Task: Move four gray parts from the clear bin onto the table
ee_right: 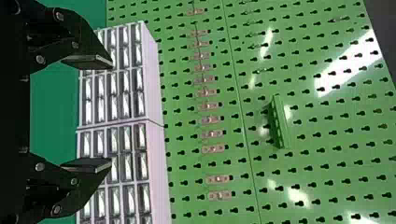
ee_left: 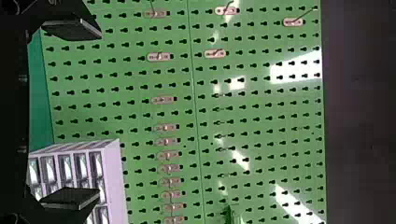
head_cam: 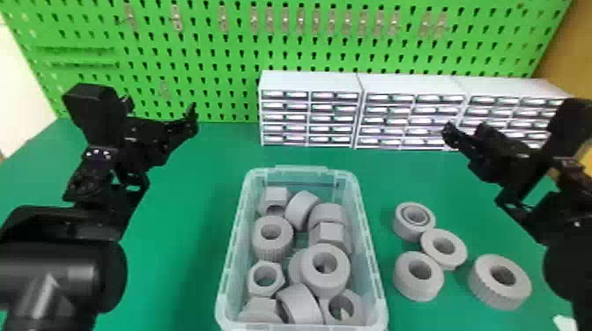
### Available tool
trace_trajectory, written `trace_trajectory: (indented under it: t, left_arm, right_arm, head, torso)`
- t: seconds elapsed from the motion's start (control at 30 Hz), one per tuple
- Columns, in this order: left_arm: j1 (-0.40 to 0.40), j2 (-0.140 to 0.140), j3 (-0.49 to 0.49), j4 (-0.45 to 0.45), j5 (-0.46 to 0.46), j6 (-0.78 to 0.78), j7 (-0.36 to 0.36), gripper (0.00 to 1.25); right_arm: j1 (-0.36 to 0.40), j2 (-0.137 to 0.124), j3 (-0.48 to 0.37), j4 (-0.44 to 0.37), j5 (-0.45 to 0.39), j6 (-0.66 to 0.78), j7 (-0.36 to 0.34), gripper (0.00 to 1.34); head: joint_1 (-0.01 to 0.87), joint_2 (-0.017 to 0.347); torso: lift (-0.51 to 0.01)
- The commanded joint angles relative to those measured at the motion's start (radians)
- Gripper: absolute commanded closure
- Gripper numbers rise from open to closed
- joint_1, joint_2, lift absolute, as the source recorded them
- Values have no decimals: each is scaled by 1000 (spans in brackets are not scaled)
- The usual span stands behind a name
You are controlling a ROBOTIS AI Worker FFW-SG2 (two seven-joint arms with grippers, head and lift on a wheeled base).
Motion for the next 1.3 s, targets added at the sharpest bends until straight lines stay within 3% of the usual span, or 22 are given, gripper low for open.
trace_trajectory:
  t: [0.0,1.27]
  left_arm:
    - [-1,0,-9,1,-4,-3,0,101]
    - [-2,3,-10,4,5,-4,0,107]
  right_arm:
    - [6,6,-12,0,2,-5,0,515]
    - [-2,-3,2,0,17,-5,-1,515]
  head:
    - [678,34]
    - [678,34]
  torso:
    - [-50]
    - [-50]
